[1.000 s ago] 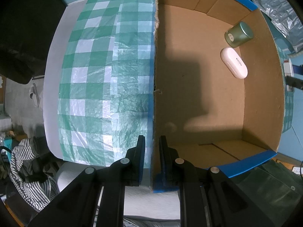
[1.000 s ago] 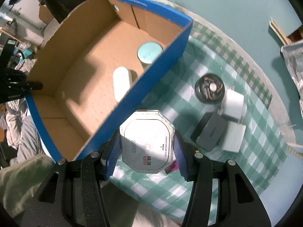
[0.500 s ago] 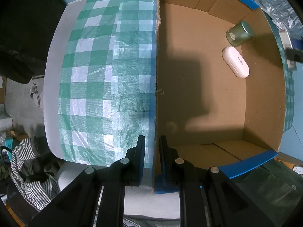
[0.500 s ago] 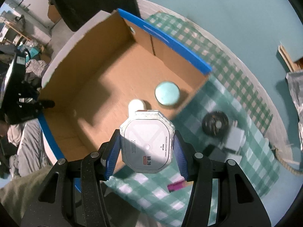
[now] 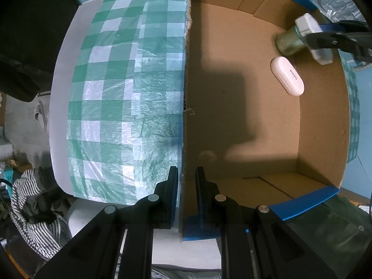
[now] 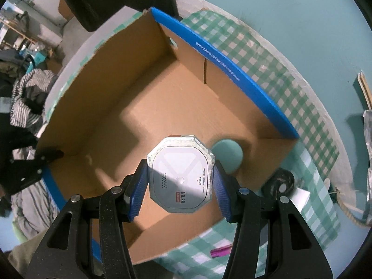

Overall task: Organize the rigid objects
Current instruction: 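Carry the white puck into the box and release it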

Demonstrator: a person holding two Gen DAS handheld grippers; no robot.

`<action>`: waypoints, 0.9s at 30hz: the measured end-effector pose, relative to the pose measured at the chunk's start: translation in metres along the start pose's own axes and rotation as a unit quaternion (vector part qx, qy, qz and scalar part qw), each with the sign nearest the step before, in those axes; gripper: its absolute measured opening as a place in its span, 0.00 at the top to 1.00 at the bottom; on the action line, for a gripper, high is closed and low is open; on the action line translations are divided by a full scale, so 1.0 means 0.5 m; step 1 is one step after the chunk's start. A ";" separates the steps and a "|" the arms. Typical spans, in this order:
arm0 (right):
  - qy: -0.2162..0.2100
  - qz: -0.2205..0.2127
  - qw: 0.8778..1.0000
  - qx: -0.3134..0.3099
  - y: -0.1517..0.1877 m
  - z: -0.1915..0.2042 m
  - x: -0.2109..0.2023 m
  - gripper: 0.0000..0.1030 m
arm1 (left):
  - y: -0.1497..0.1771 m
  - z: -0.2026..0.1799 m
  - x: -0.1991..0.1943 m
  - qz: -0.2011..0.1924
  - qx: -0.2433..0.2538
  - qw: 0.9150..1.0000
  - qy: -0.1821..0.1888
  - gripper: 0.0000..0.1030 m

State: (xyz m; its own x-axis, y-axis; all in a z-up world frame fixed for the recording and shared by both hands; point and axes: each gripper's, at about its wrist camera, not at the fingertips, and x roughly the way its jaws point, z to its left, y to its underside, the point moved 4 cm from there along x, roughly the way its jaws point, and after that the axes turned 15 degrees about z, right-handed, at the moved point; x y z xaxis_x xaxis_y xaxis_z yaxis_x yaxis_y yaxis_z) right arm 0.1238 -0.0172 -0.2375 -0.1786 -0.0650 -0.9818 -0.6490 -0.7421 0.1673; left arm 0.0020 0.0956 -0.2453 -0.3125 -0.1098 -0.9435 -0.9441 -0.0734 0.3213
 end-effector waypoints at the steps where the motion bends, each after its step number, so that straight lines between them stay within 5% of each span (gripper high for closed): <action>1: -0.001 0.004 1.000 0.003 -0.007 0.000 0.007 0.48 | 0.001 0.000 0.001 0.000 0.001 1.000 0.000 0.86; 27: 0.006 0.014 0.999 0.046 -0.067 -0.011 0.045 0.48 | -0.001 0.004 0.002 0.001 0.005 1.000 -0.002 0.86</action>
State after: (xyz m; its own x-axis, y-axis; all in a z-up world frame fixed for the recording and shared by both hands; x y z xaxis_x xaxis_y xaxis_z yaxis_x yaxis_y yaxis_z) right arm 0.1456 0.0022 -0.2655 -0.1885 -0.0927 -0.9777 -0.7097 -0.6753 0.2009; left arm 0.0019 0.0977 -0.2468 -0.3150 -0.1066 -0.9431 -0.9444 -0.0637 0.3227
